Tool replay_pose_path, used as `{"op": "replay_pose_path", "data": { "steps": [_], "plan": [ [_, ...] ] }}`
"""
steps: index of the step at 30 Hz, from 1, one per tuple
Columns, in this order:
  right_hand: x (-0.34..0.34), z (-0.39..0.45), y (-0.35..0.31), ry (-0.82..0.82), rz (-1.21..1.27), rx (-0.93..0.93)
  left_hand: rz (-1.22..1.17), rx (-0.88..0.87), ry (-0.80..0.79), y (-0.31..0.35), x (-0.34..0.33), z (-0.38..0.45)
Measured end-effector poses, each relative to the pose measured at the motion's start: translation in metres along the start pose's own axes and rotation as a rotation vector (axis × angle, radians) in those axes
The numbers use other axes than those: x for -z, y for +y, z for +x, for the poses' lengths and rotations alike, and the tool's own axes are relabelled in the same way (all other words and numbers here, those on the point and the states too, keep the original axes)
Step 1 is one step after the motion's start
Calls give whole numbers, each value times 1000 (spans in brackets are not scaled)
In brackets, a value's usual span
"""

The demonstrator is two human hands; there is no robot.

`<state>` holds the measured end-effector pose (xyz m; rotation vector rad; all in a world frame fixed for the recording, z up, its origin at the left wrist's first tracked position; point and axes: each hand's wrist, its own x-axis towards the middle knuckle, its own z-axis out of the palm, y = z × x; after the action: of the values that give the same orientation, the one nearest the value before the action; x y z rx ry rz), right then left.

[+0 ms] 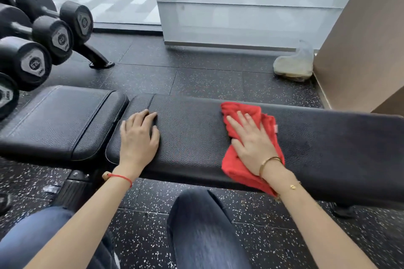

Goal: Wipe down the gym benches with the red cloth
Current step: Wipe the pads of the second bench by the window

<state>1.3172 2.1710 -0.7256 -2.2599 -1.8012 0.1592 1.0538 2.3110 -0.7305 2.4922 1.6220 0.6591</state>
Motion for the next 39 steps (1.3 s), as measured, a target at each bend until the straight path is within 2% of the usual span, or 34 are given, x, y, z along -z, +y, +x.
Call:
{"op": "replay_pose_path", "data": {
  "steps": [5, 8, 13, 17, 25, 29, 32, 35, 39],
  "plan": [
    [13, 31, 49, 46, -25, -285, 9, 39, 16, 3, -5, 0],
    [8, 66, 31, 36, -44, -315, 21, 36, 24, 4, -6, 0],
    [-12, 102, -52, -28, -37, -73, 22, 38, 33, 3, -7, 1],
    [-29, 90, -106, -53, -11, 149, 20, 43, 34, 3, -6, 2],
    [-28, 40, -89, -57, 39, 268, -3, 49, 39, 2, -6, 2],
    [-18, 27, -76, -72, 169, 229, 3, 44, 41, 1, -6, 1],
    [-8, 21, -69, 6, 372, 149, 7, 44, 40, 1, -7, 1],
    [-3, 14, -59, 103, 283, 32, 8, 46, 31, 3, -6, 0],
    [-4, 3, -48, 97, 87, -181, 5, 30, 40, 5, -5, -2]
  ]
}}
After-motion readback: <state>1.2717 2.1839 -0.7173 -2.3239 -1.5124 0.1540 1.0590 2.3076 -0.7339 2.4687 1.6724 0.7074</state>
